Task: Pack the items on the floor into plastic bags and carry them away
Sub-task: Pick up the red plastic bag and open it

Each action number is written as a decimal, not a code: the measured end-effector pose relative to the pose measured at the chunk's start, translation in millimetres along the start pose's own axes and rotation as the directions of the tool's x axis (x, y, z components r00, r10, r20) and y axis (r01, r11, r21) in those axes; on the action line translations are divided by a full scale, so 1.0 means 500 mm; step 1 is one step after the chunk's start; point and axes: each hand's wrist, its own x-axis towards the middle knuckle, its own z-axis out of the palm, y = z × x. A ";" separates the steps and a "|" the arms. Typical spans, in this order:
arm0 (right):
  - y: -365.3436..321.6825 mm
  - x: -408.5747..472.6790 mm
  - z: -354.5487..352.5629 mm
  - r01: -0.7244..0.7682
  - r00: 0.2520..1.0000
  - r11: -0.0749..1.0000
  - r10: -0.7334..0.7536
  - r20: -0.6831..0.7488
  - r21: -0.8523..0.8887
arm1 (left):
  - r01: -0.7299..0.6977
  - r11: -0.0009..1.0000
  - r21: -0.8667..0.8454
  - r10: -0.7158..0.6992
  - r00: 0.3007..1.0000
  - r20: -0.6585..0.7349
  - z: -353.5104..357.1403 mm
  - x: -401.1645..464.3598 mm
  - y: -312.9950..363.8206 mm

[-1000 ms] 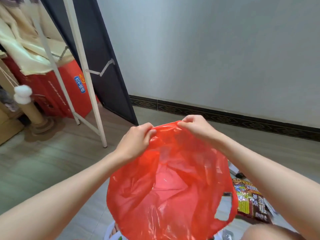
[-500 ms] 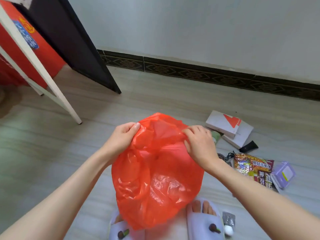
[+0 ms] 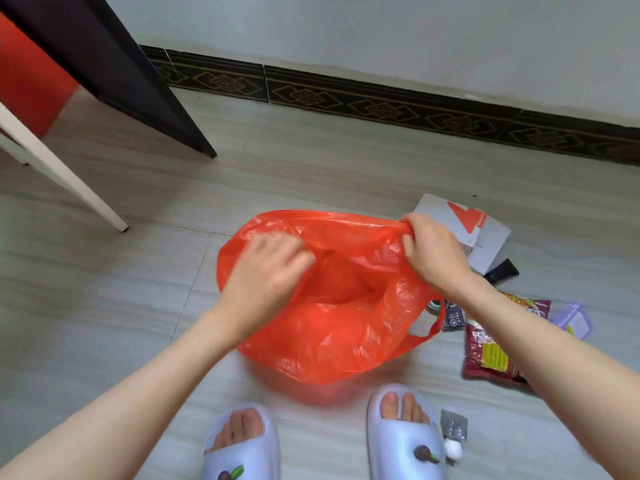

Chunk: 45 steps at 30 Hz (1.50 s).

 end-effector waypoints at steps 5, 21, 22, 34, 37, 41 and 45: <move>-0.010 0.035 0.015 -0.021 1.000 0.998 0.022 0.013 -0.061 | -0.065 0.998 -0.027 0.069 0.815 0.575 0.110 -0.032 0.034; -0.096 -0.003 -0.018 0.223 0.893 0.968 -0.251 -0.373 -0.119 | -0.026 0.998 -0.058 0.059 0.740 0.670 0.049 -0.023 0.042; -0.107 -0.024 -0.013 0.279 0.849 0.951 -0.309 -0.428 -0.133 | -0.091 0.996 -0.025 0.089 0.819 0.566 0.045 -0.017 0.046; -0.113 -0.089 0.097 0.567 0.812 0.738 -0.574 0.102 -0.365 | -0.048 0.989 0.140 -0.028 0.868 0.496 0.062 0.023 -0.040; -0.078 -0.070 0.111 0.554 0.831 0.660 -0.477 0.287 -0.508 | -0.083 0.963 0.257 -0.079 0.823 0.563 0.055 0.034 -0.079; -0.058 -0.058 0.102 0.537 0.840 0.627 -0.462 0.285 -0.564 | -0.062 0.960 0.272 -0.093 0.847 0.523 0.044 0.030 -0.086; -0.053 -0.062 0.098 0.507 0.856 0.666 -0.463 0.229 -0.547 | 0.003 0.984 0.179 -0.089 0.876 0.473 0.062 -0.004 -0.049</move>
